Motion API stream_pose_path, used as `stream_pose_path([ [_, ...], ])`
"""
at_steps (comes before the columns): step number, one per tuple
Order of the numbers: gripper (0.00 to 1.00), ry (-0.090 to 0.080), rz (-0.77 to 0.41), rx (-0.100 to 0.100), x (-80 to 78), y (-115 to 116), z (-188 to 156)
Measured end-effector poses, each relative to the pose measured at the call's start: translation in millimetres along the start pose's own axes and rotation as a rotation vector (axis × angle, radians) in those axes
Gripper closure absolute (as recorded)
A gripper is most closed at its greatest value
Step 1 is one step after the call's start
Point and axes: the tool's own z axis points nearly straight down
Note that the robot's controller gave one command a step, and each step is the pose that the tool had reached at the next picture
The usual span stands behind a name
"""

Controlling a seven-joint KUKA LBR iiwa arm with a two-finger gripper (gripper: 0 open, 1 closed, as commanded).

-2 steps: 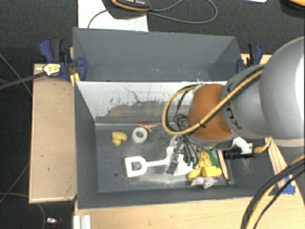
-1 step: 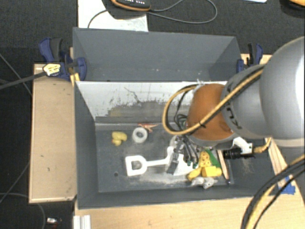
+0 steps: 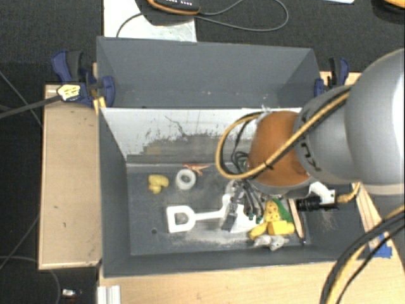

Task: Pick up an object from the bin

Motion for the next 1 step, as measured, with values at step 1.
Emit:
stream_pose_path([
  [1,1.0,0.0,-0.001,0.0,-0.1,0.0,-0.1],
])
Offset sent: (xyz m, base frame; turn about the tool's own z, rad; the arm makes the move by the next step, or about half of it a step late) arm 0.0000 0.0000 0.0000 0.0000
